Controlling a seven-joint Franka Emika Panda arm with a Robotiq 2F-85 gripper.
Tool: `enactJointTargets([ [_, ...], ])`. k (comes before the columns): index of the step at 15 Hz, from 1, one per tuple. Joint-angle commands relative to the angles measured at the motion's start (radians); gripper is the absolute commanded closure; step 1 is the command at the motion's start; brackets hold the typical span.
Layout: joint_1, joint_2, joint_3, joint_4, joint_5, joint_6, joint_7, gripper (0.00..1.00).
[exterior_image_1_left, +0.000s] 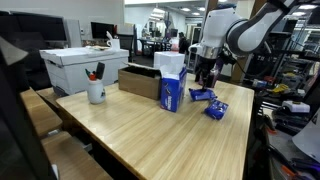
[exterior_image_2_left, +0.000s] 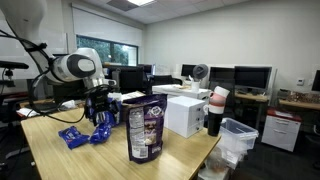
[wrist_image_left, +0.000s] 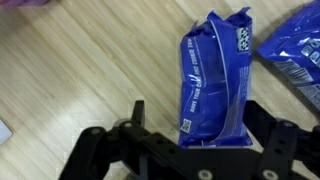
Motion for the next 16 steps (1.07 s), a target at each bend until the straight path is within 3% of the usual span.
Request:
enactJointTargets([
  [1, -0.003, 0.043, -0.001, 0.029, -0.035, -0.009, 0.031, 0.00],
  [12, 0.011, 0.099, -0.007, 0.071, -0.087, -0.041, 0.038, 0.00],
  [16, 0.006, 0.124, 0.017, 0.105, 0.010, -0.149, -0.032, 0.00],
])
